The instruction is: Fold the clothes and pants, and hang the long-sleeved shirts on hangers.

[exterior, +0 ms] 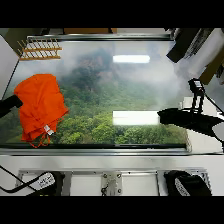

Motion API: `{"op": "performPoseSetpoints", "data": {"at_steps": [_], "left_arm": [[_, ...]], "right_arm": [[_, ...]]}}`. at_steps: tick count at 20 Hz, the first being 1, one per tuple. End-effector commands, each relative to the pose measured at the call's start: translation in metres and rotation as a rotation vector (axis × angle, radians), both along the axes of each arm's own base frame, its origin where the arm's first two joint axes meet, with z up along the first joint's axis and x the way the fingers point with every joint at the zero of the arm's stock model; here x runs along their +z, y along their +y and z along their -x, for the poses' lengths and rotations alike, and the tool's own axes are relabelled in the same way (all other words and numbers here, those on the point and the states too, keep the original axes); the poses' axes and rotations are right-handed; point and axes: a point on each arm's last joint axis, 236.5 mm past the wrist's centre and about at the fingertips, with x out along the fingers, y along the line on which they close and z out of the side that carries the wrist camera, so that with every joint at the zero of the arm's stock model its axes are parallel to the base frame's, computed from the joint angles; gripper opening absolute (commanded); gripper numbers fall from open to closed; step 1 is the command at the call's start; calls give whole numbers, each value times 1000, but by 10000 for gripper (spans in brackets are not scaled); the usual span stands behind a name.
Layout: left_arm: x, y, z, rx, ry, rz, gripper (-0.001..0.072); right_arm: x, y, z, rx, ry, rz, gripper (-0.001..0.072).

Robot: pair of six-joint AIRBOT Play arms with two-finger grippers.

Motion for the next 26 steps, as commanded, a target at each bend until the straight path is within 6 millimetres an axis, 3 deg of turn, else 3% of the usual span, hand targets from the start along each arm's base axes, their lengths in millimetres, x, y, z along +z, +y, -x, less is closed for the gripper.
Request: {"op": "performPoseSetpoints", "data": {"at_steps": [1, 4, 6, 8, 9, 10, 12, 16, 21, 24, 25, 26], "left_arm": [[-57, 20, 4, 84, 59, 97, 698], [-94, 4, 5, 57, 145, 159, 696], [-104, -11, 4, 43, 179, 189, 617], [-94, -30, -4, 9, 167, 203, 12], [-80, -44, -13, -9, 133, 218, 6], [-60, -64, -22, -39, 90, 238, 5], [-8, -128, -36, -182, -4, 281, 5], [81, -292, -24, -560, -147, 335, 5], [141, -482, 37, -1025, -356, 346, 5], [153, -560, 59, -1147, -487, 381, 15], [151, -574, 59, -1154, -510, 388, 268], [146, -580, 55, -1138, -511, 396, 581]], "right_arm": [[0, 0, 0, 1, 0, -1, 15], [0, 0, 0, 1, 0, 0, 15], [0, 0, 0, 1, 0, 0, 15], [0, 0, 0, 1, 0, -1, 16], [0, 0, 0, 1, 0, -1, 15], [0, 0, 0, 1, 0, 0, 16], [0, 0, 0, 1, 0, -1, 16], [0, 0, 0, 1, 0, -1, 16], [0, 0, 0, 1, 0, -1, 15], [0, 0, 0, 1, 0, -1, 15], [0, 0, 0, 1, 0, -1, 15], [0, 0, 0, 1, 0, -1, 15]]}}
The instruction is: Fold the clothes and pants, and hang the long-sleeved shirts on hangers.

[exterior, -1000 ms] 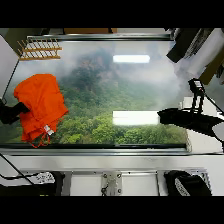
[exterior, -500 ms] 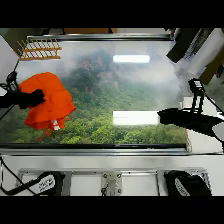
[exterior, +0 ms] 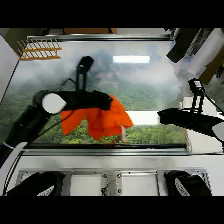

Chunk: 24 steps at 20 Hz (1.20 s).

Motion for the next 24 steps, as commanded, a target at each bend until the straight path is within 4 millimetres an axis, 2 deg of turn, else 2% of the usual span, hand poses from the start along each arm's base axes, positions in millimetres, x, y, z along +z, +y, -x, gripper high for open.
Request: {"op": "performPoseSetpoints", "data": {"at_steps": [1, 2, 4, 6, 8, 10, 11, 13, 15, 18, 21, 24], "left_arm": [[5, -49, 3, -18, -52, 77, 627], [0, -39, -9, 9, -24, 62, 627], [-6, 0, -39, 87, 28, 29, 627], [-13, 54, -67, 196, 80, 2, 628], [-33, 118, -89, 316, 154, -38, 627], [-67, 174, -101, 414, 280, -72, 627], [-91, 198, -103, 453, 363, -88, 628], [-139, 229, -99, 495, 524, -110, 627], [-186, 245, -90, 488, 664, -135, 627], [-234, 243, -81, 466, 789, -146, 627], [-255, 220, -76, 405, 815, -160, 627], [-266, 198, -74, 365, 812, -183, 627]], "right_arm": [[0, 0, 0, 1, 0, 0, 15], [0, 0, 0, 1, 0, 0, 15], [0, 0, 0, 1, -1, 0, 15], [0, 0, 0, 1, 0, -1, 15], [0, 1, 0, 2, 0, -4, 15], [0, 1, 0, 1, 1, -4, 16], [0, 1, 0, 1, 0, -4, 15], [0, 1, 0, 1, 0, -4, 15], [0, 1, 0, 1, 0, -3, 15], [0, 1, 0, 1, 0, -3, 14], [0, 1, 0, 1, 0, -3, 15], [1, 1, -1, -1, -4, -4, 14]]}}
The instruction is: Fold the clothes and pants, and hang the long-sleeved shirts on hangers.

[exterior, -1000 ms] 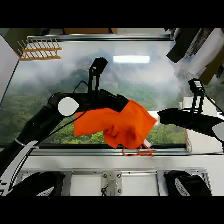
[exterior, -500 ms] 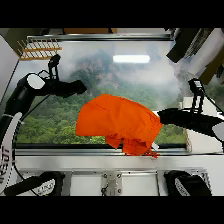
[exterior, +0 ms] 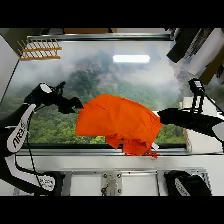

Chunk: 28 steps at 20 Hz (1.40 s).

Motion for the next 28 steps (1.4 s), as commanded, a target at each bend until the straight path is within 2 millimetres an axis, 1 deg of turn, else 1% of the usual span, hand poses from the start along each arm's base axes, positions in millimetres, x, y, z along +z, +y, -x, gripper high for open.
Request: {"op": "performPoseSetpoints", "data": {"at_steps": [1, 2, 3, 4, 5, 6, 7, 8, 10, 11, 13, 14, 15, 16, 17, 18, 19, 20, 21, 25, 28], "left_arm": [[-16, -24, 5, -56, 15, 1, 627], [-15, -32, 4, -70, 1, -2, 626], [-12, -38, 2, -85, -11, -3, 606], [-8, -44, -2, -97, -29, -3, 433], [-2, -48, -9, -106, -51, -2, 152], [7, -50, -16, -115, -72, 2, 6], [18, -50, -23, -121, -92, 5, 6], [30, -48, -31, -122, -115, 8, 6], [56, -37, -46, -106, -176, 4, 6], [66, -31, -51, -91, -201, 3, 6], [78, -20, -56, -64, -234, -1, 6], [81, -16, -56, -55, -237, -1, 6], [81, -13, -56, -51, -232, -1, 6], [80, -13, -54, -54, -226, -1, 6], [79, -13, -53, -56, -221, 1, 6], [79, -13, -52, -58, -218, 1, 6], [79, -13, -52, -58, -218, 1, 6], [79, -15, -53, -60, -219, 1, 6], [79, -14, -53, -58, -221, 1, 6], [79, -14, -53, -58, -221, 1, 6], [79, -15, -53, -58, -221, 1, 6]], "right_arm": [[0, 0, 0, -1, -2, -1, 14], [0, 0, 0, -1, -2, -1, 14], [0, 0, 0, -1, -2, -1, 14], [0, 0, 0, -1, -2, -1, 14], [1, -1, -1, -7, -4, -2, 14], [1, -4, -3, -27, -1, -5, 14], [-1, -14, -5, -70, 11, -2, 11], [-6, -34, -9, -149, 29, 15, 11], [-16, -81, -12, -309, 65, 66, 8], [-25, -104, -11, -375, 87, 85, 8], [-52, -136, -4, -489, 165, 68, 9], [-72, -148, 2, -543, 225, 46, 16], [-94, -157, 10, -574, 289, 32, 22], [-115, -162, 17, -583, 348, 27, 75], [-135, -164, 25, -594, 415, 13, 325], [-152, -163, 30, -599, 473, -1, 590], [-167, -162, 34, -595, 526, -9, 650], [-177, -159, 34, -587, 562, -20, 650], [-186, -155, 30, -564, 575, -34, 651], [-206, -126, -1, -483, 550, -155, 650], [-222, -102, -16, -454, 554, -198, 650]]}}
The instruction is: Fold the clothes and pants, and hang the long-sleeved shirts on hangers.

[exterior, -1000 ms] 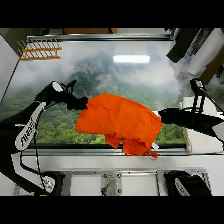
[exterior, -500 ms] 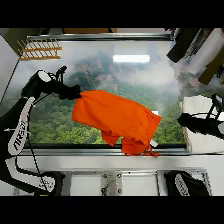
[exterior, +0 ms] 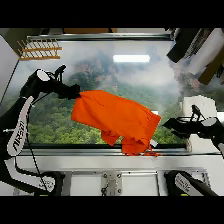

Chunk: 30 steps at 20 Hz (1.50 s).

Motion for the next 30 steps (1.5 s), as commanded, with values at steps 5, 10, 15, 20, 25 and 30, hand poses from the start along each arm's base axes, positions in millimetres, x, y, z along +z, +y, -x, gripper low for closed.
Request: {"op": "performPoseSetpoints", "data": {"at_steps": [5, 10, 15, 20, 25, 30], "left_arm": [[1, 0, -1, 2, -3, 1, 6], [1, 0, -1, 3, -5, 1, 6], [39, 9, -9, 25, -99, -1, 5], [271, 39, -12, 86, -625, -21, 5], [486, 37, 106, 104, -1154, -55, 6], [566, 27, 221, 107, -1428, -62, 5]], "right_arm": [[-27, 69, -39, 64, -75, -89, 649], [-26, 111, -52, 185, -116, -81, 312], [43, 112, -100, 279, -330, -5, 7], [281, 113, -133, 397, -848, 154, 7], [472, 118, -55, 359, -1262, 204, 7], [523, 121, 18, 314, -1393, 164, 7]]}}
